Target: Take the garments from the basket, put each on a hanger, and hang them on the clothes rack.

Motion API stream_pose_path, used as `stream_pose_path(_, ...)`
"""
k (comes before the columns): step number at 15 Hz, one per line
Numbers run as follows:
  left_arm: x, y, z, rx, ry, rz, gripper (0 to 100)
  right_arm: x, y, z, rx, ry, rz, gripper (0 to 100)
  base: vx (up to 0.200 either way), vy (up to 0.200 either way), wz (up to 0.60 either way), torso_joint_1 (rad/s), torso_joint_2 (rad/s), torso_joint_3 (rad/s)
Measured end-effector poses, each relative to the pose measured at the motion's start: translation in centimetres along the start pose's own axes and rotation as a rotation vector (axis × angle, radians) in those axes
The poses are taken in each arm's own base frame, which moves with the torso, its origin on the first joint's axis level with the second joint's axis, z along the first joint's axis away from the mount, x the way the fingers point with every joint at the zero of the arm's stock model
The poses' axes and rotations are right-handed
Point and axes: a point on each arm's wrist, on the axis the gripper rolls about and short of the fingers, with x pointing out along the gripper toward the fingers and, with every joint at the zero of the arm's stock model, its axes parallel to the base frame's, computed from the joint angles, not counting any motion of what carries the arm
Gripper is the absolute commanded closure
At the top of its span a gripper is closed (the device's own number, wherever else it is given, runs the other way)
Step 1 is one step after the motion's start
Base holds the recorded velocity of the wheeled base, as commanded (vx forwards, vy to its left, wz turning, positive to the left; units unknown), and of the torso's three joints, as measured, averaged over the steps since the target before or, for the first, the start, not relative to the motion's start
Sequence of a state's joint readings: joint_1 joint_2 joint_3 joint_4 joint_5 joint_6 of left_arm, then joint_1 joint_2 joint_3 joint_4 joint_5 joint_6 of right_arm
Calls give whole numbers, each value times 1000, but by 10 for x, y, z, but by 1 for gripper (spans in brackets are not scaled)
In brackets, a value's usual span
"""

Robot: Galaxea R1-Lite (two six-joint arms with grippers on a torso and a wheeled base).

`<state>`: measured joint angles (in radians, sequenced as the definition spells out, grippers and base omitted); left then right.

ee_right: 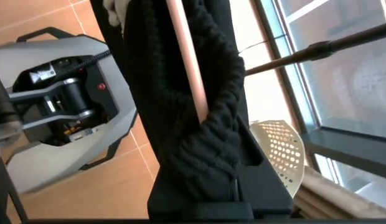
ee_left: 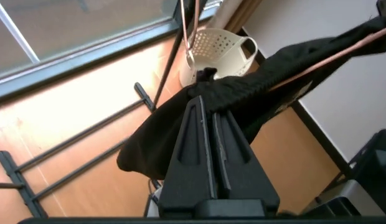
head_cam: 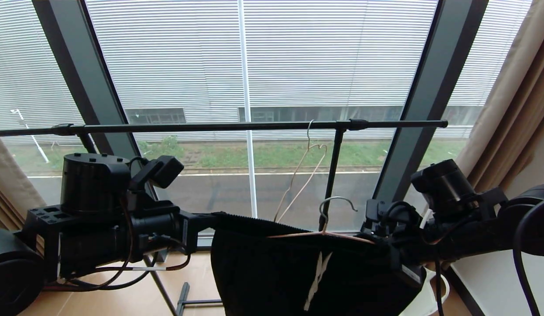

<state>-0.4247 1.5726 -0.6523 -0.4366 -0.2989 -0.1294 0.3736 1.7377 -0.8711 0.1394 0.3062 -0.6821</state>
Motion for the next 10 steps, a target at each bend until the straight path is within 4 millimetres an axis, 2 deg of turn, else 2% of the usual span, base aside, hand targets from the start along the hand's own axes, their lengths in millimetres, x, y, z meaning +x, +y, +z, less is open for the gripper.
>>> stream_pose_path(3,6,-20,10,39,0,-15,100,5,-1,-2,18,14,12,100,0,0,0,0,0,0)
stream_pose_path(7,18,-41,17,66,59,-34,100,6,-4,3,223,-33,-16,100,0,0,0,0,0,0)
stream_pose_path(10,30,-57,21,91,98,-22,100,7,-1,7,219,-45,-43,100,0,0,0,0,0,0)
